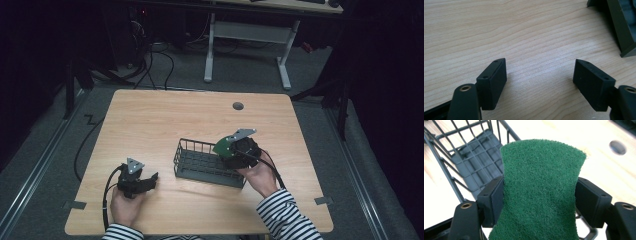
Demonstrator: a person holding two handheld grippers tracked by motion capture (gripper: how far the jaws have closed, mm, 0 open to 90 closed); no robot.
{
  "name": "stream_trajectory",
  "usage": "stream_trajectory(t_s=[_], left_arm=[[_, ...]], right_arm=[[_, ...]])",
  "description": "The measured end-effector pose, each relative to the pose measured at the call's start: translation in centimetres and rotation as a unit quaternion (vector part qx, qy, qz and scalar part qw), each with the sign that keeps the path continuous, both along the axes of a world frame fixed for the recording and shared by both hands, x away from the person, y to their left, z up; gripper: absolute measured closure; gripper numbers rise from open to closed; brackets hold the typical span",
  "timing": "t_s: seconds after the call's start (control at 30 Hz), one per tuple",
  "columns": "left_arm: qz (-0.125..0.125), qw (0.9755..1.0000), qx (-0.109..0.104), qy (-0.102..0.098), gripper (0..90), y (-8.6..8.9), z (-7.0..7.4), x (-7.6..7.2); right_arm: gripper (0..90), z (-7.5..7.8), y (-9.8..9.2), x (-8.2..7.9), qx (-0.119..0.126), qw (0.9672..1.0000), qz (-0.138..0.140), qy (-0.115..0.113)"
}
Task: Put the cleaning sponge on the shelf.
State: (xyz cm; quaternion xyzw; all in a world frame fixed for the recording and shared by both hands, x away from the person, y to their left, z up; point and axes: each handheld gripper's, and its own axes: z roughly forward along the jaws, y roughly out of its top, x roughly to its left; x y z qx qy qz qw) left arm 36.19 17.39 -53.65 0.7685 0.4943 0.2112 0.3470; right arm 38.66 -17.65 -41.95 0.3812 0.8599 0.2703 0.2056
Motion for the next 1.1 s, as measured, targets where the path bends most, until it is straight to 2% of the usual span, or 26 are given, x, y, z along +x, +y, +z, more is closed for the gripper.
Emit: stream_trajectory(t_s=[0.57,0.9,1.1], left_arm=[[0.000,1.0000,0.000,0.000,27.6,0.01,0.00,0.00],[-0.001,1.0000,-0.002,0.001,27.6,0.06,0.01,0.01],[0.000,1.0000,0.000,0.000,27.6,0.02,0.01,0.04]], right_arm=[[29.8,-0.19,0.14,-0.45,-0.015,0.9999,0.000,-0.004],[29.3,-0.52,-0.25,-0.50,0.004,1.0000,-0.002,0.002],[29.1,-0.69,-0.10,-0.62,-0.001,1.0000,-0.004,0.002]])
